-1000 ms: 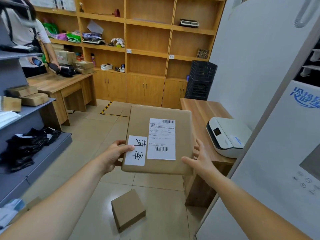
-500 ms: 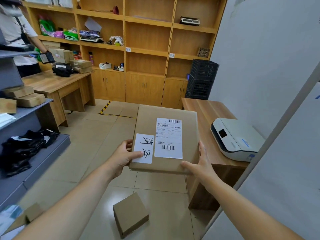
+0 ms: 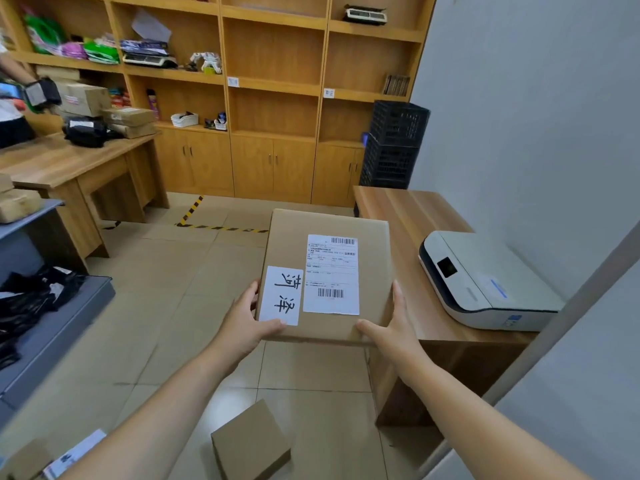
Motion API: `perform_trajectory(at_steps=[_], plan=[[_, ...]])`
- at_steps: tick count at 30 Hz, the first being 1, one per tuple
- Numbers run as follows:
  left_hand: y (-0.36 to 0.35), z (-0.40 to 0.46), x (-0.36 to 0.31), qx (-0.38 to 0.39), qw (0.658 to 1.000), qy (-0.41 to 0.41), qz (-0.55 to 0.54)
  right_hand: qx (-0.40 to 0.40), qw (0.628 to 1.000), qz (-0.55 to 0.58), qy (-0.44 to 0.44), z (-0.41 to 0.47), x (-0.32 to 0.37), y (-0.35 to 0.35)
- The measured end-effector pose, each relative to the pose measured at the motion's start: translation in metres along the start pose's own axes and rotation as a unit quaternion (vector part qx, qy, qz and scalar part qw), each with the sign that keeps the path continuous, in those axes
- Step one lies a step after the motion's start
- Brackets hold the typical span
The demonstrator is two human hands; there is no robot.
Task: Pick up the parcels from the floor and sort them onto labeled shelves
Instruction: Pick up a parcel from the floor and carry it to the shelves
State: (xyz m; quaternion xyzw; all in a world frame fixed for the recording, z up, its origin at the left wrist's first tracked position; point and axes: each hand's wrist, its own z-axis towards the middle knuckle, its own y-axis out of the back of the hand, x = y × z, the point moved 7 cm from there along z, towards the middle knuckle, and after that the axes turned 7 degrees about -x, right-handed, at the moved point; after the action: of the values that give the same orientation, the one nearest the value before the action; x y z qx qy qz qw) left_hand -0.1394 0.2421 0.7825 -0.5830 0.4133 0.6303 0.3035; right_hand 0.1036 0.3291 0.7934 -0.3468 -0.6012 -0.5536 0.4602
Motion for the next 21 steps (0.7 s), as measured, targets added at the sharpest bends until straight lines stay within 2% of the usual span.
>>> perform_trajectory(at_steps=[8, 13, 21], plan=[[-0.050, 0.133, -0.013, -0.046, 0.997, -0.024, 0.049, 0.012, 1.000, 0.006, 0.012, 0.154, -0.005, -0.003], [-0.084, 0.210, -0.025, -0.076, 0.994, -0.037, 0.063, 0.024, 0.998, -0.019, 0.048, 0.246, -0.001, -0.003], [-0.097, 0.305, -0.027, -0.095, 0.993, -0.024, 0.068, 0.042, 0.997, -0.027, 0.066, 0.348, 0.001, -0.025]])
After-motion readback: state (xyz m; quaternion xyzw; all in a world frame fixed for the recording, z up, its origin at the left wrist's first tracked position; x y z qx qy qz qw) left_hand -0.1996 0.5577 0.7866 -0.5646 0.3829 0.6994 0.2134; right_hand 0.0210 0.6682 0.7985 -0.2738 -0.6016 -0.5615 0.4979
